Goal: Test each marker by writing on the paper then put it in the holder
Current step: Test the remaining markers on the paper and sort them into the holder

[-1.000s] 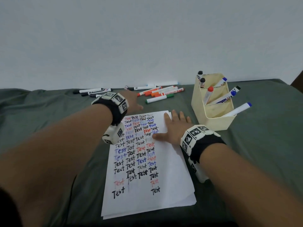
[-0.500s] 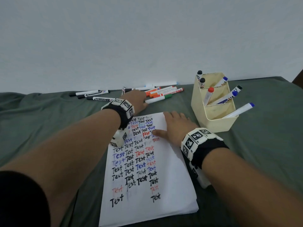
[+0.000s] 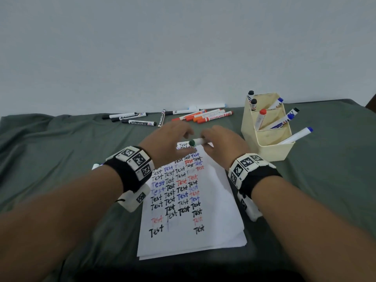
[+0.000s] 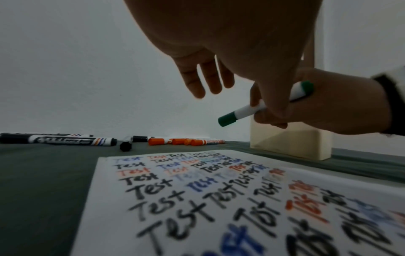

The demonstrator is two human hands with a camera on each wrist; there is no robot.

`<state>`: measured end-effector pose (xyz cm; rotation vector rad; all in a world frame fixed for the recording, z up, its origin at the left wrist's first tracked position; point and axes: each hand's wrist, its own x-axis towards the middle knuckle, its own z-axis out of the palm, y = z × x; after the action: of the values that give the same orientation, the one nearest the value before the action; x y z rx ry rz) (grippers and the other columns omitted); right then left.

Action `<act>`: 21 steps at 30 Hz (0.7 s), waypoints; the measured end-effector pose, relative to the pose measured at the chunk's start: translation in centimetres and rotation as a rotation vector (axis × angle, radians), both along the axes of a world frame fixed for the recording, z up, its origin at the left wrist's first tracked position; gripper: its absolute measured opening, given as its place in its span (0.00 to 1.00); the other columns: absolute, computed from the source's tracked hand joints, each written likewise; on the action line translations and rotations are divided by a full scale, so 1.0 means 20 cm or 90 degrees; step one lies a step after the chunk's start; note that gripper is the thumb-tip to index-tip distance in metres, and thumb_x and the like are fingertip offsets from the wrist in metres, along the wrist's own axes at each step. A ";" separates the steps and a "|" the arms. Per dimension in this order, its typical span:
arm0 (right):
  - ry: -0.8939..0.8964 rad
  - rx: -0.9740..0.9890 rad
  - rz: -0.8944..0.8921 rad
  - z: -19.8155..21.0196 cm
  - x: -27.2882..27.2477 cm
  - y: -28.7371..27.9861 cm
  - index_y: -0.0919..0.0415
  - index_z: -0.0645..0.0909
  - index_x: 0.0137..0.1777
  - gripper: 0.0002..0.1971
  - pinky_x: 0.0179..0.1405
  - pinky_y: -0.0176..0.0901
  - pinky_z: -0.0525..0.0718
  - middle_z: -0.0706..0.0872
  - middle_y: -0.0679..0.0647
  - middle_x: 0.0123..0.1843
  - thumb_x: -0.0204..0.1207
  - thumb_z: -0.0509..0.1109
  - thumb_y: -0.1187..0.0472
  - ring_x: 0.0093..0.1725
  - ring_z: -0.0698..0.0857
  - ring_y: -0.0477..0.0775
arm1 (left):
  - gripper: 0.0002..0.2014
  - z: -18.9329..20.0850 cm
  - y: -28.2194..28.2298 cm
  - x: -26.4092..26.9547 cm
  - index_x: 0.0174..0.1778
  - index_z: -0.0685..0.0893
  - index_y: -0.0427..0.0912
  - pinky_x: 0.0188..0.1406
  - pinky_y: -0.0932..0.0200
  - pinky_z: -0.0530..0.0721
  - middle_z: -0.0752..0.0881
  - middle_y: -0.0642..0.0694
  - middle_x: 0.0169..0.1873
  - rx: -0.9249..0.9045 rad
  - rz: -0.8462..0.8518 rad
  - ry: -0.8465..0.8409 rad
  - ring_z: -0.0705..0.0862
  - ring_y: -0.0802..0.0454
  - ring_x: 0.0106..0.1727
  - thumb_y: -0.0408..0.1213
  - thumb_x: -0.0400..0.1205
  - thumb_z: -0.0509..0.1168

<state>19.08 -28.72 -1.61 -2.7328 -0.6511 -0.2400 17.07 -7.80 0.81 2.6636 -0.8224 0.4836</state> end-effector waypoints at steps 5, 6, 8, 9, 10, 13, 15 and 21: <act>0.004 0.120 0.089 -0.02 -0.01 0.00 0.45 0.84 0.67 0.15 0.53 0.36 0.73 0.87 0.43 0.58 0.82 0.72 0.57 0.52 0.76 0.39 | 0.38 -0.02 0.04 -0.01 0.81 0.71 0.48 0.80 0.56 0.61 0.69 0.47 0.80 0.026 0.033 0.099 0.67 0.49 0.80 0.51 0.76 0.78; -0.005 0.134 0.110 -0.02 -0.02 0.00 0.44 0.85 0.70 0.17 0.52 0.33 0.73 0.89 0.41 0.59 0.82 0.72 0.56 0.51 0.76 0.37 | 0.36 -0.02 0.04 0.00 0.80 0.72 0.48 0.81 0.52 0.60 0.67 0.46 0.82 0.046 0.035 0.114 0.65 0.47 0.82 0.49 0.78 0.77; -0.005 0.151 0.124 -0.02 -0.03 0.00 0.39 0.84 0.71 0.19 0.44 0.29 0.70 0.90 0.39 0.56 0.82 0.71 0.56 0.46 0.76 0.36 | 0.27 -0.03 0.04 0.03 0.75 0.77 0.47 0.81 0.48 0.62 0.67 0.46 0.83 0.097 0.044 0.138 0.65 0.46 0.82 0.48 0.81 0.73; -0.004 0.151 0.124 -0.01 -0.03 0.00 0.37 0.83 0.72 0.20 0.41 0.29 0.70 0.90 0.39 0.54 0.82 0.71 0.56 0.45 0.77 0.38 | 0.21 -0.03 0.04 0.04 0.70 0.80 0.47 0.78 0.48 0.67 0.72 0.46 0.80 0.111 0.053 0.153 0.69 0.46 0.80 0.48 0.83 0.71; -0.003 0.140 0.123 -0.01 -0.03 0.00 0.36 0.83 0.72 0.20 0.40 0.32 0.73 0.90 0.40 0.52 0.83 0.71 0.55 0.45 0.78 0.41 | 0.15 -0.03 0.04 0.05 0.63 0.81 0.49 0.69 0.50 0.74 0.80 0.47 0.71 0.106 0.068 0.174 0.76 0.45 0.74 0.47 0.84 0.70; 0.011 0.053 0.099 0.02 -0.03 0.01 0.39 0.80 0.77 0.20 0.48 0.49 0.83 0.90 0.50 0.53 0.86 0.68 0.51 0.52 0.84 0.53 | 0.04 -0.02 0.04 0.05 0.51 0.74 0.56 0.35 0.58 0.72 0.82 0.57 0.39 0.074 0.103 0.265 0.83 0.53 0.41 0.48 0.87 0.64; 0.020 0.013 0.085 0.02 -0.03 0.01 0.44 0.82 0.75 0.17 0.48 0.48 0.80 0.88 0.52 0.53 0.88 0.66 0.51 0.55 0.84 0.55 | 0.04 -0.03 0.05 0.04 0.51 0.73 0.56 0.31 0.57 0.70 0.80 0.55 0.35 0.091 0.097 0.282 0.80 0.57 0.35 0.49 0.89 0.60; 0.058 -0.022 0.051 0.04 -0.03 0.01 0.51 0.84 0.57 0.08 0.39 0.45 0.74 0.84 0.50 0.44 0.88 0.65 0.52 0.47 0.84 0.56 | 0.21 -0.05 0.14 0.06 0.68 0.77 0.69 0.36 0.60 0.77 0.90 0.55 0.46 0.136 0.190 0.273 0.85 0.58 0.38 0.70 0.81 0.57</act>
<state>18.57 -28.61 -0.78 -2.7244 -0.7430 -0.0855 18.32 -4.99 -0.12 2.9413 -0.3682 -0.1239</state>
